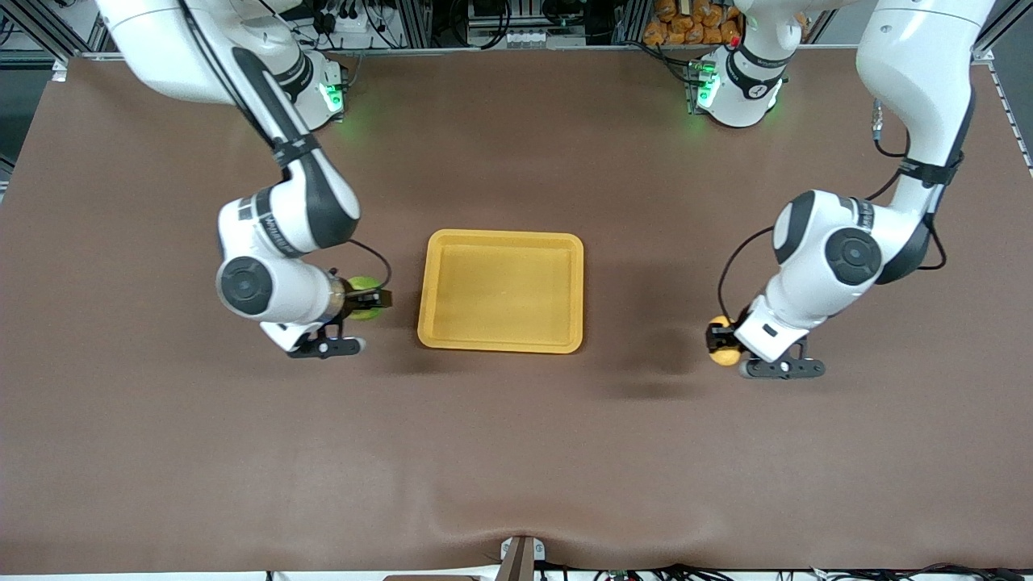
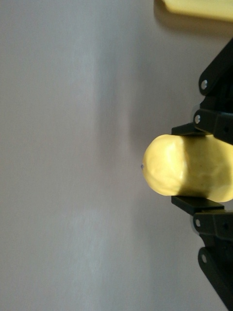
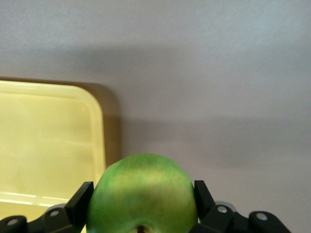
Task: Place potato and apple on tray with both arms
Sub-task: 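Carry the potato with the left gripper while the right gripper carries the apple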
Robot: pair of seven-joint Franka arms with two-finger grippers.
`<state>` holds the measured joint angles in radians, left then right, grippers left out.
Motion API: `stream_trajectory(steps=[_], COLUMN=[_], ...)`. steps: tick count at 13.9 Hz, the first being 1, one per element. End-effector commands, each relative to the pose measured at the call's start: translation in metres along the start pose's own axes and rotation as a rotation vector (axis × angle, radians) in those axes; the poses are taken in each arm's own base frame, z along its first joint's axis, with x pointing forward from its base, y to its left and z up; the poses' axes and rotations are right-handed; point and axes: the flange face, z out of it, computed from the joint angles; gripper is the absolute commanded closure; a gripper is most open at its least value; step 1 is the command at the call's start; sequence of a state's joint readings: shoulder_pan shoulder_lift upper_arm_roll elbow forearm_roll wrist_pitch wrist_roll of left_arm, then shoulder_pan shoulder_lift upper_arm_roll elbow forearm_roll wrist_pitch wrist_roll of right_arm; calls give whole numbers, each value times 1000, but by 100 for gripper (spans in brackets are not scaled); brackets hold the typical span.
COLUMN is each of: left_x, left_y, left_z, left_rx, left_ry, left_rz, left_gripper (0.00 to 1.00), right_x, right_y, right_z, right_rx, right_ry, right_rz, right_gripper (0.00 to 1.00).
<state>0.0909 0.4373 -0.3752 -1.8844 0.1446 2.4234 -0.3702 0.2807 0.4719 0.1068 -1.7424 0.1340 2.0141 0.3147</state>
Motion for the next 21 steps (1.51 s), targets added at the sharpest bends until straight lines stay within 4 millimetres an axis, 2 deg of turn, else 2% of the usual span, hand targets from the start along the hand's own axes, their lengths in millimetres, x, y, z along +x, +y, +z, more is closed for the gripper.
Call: stream_trajectory(steps=[1, 3, 6, 8, 12, 13, 15, 16, 18, 20, 21], left_x=[-5, -11, -20, -31, -56, -61, -69, -75, -76, -78, -80], left_y=[30, 61, 116, 149, 202, 214, 233, 240, 247, 249, 249], left_z=[-7, -8, -4, 1, 20, 24, 34, 39, 37, 38, 45], left_rx=[-4, -14, -42, -55, -61, -63, -70, -68, -74, -72, -61], left_ry=[-2, 1, 0, -8, -37, -43, -57, -64, -60, -61, -62], left_rz=[-39, -66, -141, -183, -248, -253, -238, -225, -218, -212, -200], left_gripper=[100, 100, 100, 100, 100, 100, 100, 100, 100, 100, 100], right_x=[-15, -26, -38, -47, -48, -49, -50, -52, -51, -50, -50], right_y=[-36, -65, -94, -112, -118, -119, -120, -122, -119, -115, -111], right_z=[12, 30, 61, 74, 105, 109, 110, 111, 110, 96, 77], right_rx=[-14, -24, -60, -82, -105, -109, -109, -112, -118, -119, -114], right_ry=[29, 37, 59, 75, 72, 68, 69, 67, 59, 57, 66], right_rz=[93, 130, 180, 214, 249, 250, 269, 270, 273, 281, 287], right_gripper=[56, 56, 56, 56, 53, 39, 3, 0, 0, 0, 0])
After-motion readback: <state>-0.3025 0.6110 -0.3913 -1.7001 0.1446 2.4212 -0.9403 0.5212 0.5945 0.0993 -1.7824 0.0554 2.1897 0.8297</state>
